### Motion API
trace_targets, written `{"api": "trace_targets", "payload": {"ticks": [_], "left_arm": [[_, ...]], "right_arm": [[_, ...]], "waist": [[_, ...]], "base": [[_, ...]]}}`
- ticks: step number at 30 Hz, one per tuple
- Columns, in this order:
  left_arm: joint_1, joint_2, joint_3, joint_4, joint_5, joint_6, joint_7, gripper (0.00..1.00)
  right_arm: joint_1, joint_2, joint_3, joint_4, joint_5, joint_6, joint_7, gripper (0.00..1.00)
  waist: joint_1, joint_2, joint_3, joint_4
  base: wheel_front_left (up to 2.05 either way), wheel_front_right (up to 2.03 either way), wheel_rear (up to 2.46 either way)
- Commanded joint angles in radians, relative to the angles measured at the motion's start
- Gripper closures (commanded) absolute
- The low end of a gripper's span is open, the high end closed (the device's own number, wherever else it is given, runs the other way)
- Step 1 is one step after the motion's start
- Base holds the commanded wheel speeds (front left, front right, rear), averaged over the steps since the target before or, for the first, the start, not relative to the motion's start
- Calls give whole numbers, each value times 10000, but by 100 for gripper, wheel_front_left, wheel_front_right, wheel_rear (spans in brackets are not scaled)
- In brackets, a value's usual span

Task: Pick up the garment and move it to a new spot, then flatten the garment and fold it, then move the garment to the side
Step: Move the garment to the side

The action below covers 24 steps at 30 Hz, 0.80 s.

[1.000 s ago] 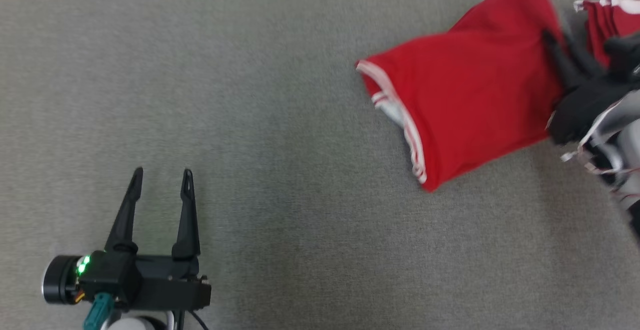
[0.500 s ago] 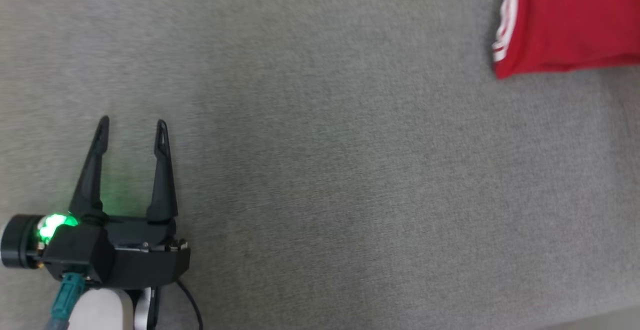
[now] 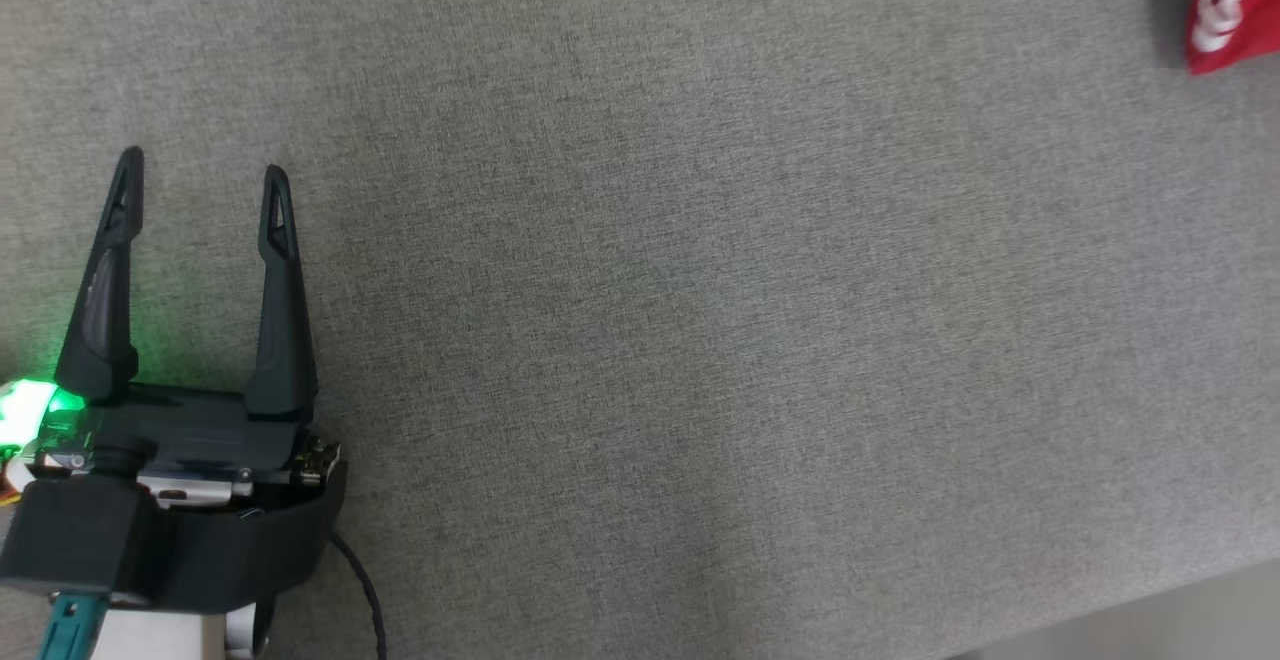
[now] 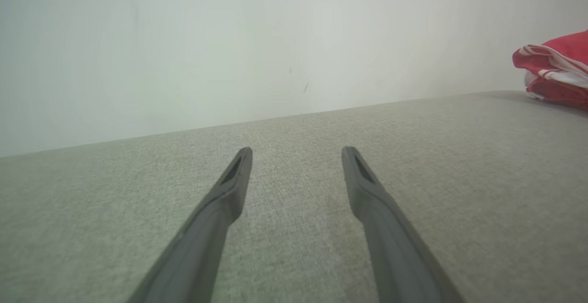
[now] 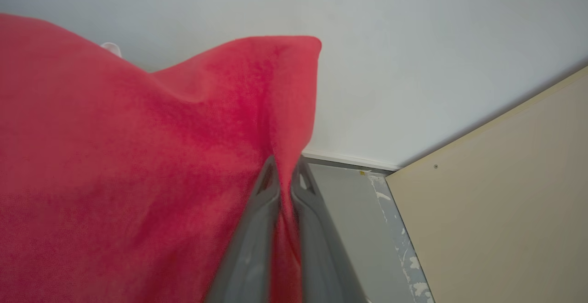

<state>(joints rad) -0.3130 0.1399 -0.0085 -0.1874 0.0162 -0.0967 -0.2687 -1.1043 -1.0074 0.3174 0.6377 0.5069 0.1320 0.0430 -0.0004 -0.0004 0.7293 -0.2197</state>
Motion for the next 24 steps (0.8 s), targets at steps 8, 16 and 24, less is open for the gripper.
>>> {"api": "trace_targets", "payload": {"ticks": [8,16,24], "left_arm": [[-328,15,-266,472,38,141,95,0],[-27,102,-161,591,-98,359,93,0],[1004,-19,167,650,-428,519,77,0]], "right_arm": [[-784,308,23,1086,-495,-33,-53,100],[-1368,722,54,1772,-1352,-33,-507,0],[-1034,1560,242,1378,-1277,-33,-1889,0]], "waist": [[4,4,422,169],[4,4,-58,291],[4,4,-1825,444]], "base": [[0,0,0],[0,0,0],[0,0,0]]}}
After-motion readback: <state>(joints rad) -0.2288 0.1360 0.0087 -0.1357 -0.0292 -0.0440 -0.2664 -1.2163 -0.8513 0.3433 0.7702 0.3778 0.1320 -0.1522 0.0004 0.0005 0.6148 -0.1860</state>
